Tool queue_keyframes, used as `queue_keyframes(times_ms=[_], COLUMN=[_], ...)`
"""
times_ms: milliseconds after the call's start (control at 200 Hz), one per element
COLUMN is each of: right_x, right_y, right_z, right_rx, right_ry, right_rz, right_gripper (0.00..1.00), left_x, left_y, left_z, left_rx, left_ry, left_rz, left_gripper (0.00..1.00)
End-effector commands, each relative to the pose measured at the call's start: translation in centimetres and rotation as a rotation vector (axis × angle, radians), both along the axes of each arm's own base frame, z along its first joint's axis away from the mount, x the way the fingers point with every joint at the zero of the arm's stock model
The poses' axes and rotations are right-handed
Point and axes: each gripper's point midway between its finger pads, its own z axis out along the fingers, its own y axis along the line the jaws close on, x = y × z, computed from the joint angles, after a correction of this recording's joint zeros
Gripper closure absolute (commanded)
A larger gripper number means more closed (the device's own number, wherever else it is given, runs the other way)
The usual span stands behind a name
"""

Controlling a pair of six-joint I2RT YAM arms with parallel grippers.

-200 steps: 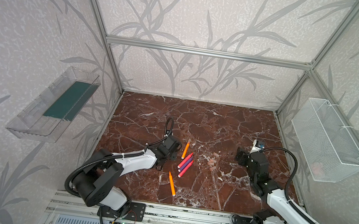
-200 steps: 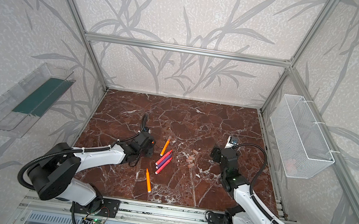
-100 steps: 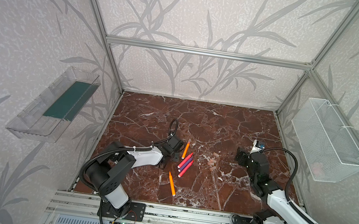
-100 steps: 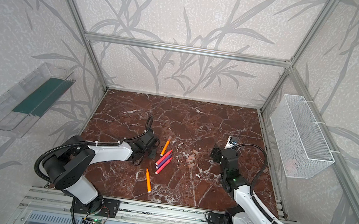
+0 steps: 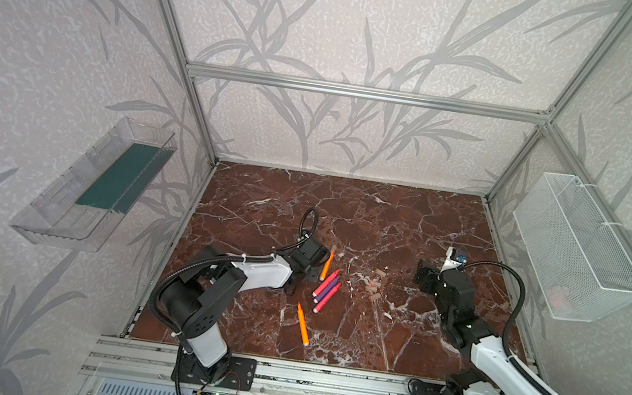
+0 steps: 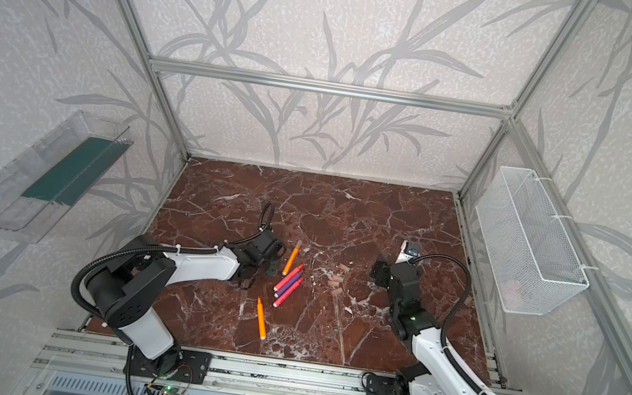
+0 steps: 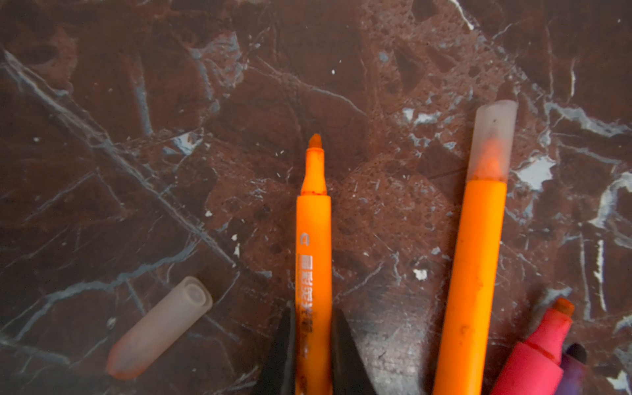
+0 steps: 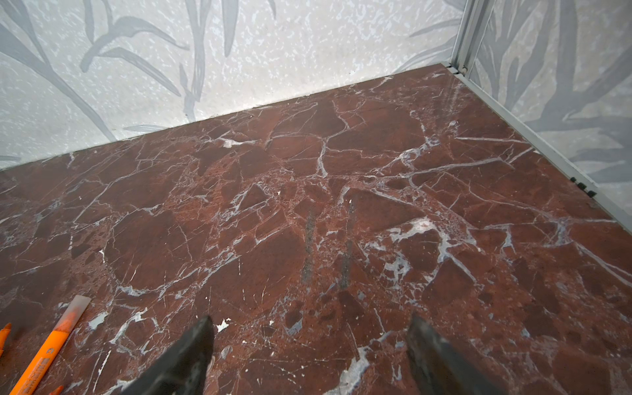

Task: Insert the pens into the pen caps
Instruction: 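Move the left gripper to another orange marker and grasp it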

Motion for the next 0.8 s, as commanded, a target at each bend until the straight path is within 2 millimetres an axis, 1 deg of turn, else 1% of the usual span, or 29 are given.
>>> queue_keyframes(times_ms=[0,120,175,220,265,330,385,425,495,545,580,605,620,625,640,655,675,730,795], right_x=[-0.1,-0.4,-0.8,-1.3,-1.7,-2.3,-2.7,-3.0,-3.5,-4.0,-4.4,-4.7,-5.0,-5.0,-5.3,-5.6,-5.9,-6.8,-7.8], right_y=[-0.2,0.0,0.3,1.5,2.8,4.4,5.6,6.4,8.2,9.9,11.2,12.2,12.9,13.0,13.7,14.3,15.1,17.0,19.1], right_z=[0.4,0.7,1.1,1.9,3.2,5.4,7.0,7.8,8.6,9.0,9.3,9.4,9.5,9.6,9.7,9.8,9.9,10.2,10.5], right_rx=[0.004,0.024,0.077,0.136,0.200,0.291,0.350,0.385,0.434,0.457,0.461,0.457,0.453,0.450,0.445,0.437,0.425,0.395,0.377], right_ry=[-0.025,-0.029,-0.012,-0.002,-0.020,-0.065,-0.102,-0.113,-0.114,-0.110,-0.109,-0.107,-0.105,-0.105,-0.105,-0.104,-0.103,-0.100,-0.112], right_rz=[-0.003,0.005,0.009,0.067,0.135,0.211,0.271,0.304,0.370,0.431,0.477,0.511,0.533,0.538,0.560,0.580,0.605,0.660,0.719], right_gripper=[0.14,0.14,0.14,0.14,0.14,0.14,0.14,0.14,0.14,0.14,0.14,0.14,0.14,0.14,0.14,0.14,0.14,0.14,0.14], left_x=[-1.0,-0.8,-0.5,-0.2,0.2,0.8,1.2,1.3,0.9,0.2,-0.7,-1.3,-1.8,-1.9,-2.4,-2.6,-3.2,-3.8,-3.6], left_y=[0.8,1.1,1.3,1.5,1.5,1.0,0.1,-0.4,-1.4,-2.1,-2.5,-3.0,-3.2,-3.3,-3.3,-3.5,-3.6,-3.3,-2.7], left_z=[-0.3,1.2,2.4,3.8,5.4,8.1,10.4,11.9,13.5,13.8,13.6,13.9,13.6,13.8,13.6,14.0,14.1,13.9,13.4], left_rx=[0.022,0.025,0.036,0.047,0.052,0.025,-0.031,-0.082,-0.188,-0.279,-0.346,-0.406,-0.434,-0.448,-0.474,-0.504,-0.533,-0.503,-0.440], left_ry=[0.033,0.006,-0.015,-0.035,-0.060,-0.105,-0.155,-0.200,-0.278,-0.340,-0.383,-0.432,-0.450,-0.467,-0.489,-0.527,-0.549,-0.545,-0.497], left_rz=[0.019,0.033,0.039,0.041,0.041,0.022,0.000,-0.019,-0.065,-0.109,-0.149,-0.190,-0.212,-0.220,-0.238,-0.254,-0.281,-0.304,-0.282], left_gripper=[0.95,1.00,1.00,1.00,1.00,1.00,1.00,1.00,1.00,1.00,1.00,1.00,1.00,1.00,1.00,1.00,1.00,1.00,1.00])
